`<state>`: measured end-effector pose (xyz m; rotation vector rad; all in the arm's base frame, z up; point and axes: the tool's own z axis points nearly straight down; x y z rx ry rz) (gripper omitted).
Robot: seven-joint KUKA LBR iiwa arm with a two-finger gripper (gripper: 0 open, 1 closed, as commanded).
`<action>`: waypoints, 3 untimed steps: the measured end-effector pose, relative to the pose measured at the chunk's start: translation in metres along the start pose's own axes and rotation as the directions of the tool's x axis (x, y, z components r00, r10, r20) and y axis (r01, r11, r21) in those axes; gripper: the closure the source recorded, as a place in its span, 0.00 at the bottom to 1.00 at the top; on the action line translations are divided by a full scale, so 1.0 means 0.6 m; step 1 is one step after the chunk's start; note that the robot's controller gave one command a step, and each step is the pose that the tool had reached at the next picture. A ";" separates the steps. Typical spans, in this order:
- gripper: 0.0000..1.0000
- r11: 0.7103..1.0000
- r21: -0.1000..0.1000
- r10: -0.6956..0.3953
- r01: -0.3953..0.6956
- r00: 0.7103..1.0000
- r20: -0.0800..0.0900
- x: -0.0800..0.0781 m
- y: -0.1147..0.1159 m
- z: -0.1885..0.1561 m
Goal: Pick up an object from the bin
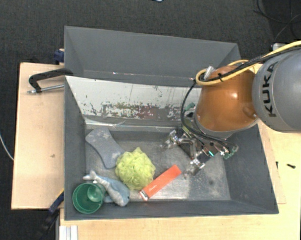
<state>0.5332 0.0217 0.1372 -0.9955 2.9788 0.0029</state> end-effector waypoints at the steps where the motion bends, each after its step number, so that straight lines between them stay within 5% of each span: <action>1: 0.00 0.999 0.002 -0.051 0.051 0.999 0.002 -0.016 -0.002 -0.101; 2: 0.00 0.998 0.011 -0.063 0.063 0.998 0.013 -0.011 -0.004 -0.078; 3: 0.00 0.999 0.003 0.053 -0.053 0.999 0.003 -0.001 0.005 0.017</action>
Offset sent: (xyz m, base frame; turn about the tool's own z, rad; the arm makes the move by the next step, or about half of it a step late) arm -0.0109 -0.0042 -0.0672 -0.0724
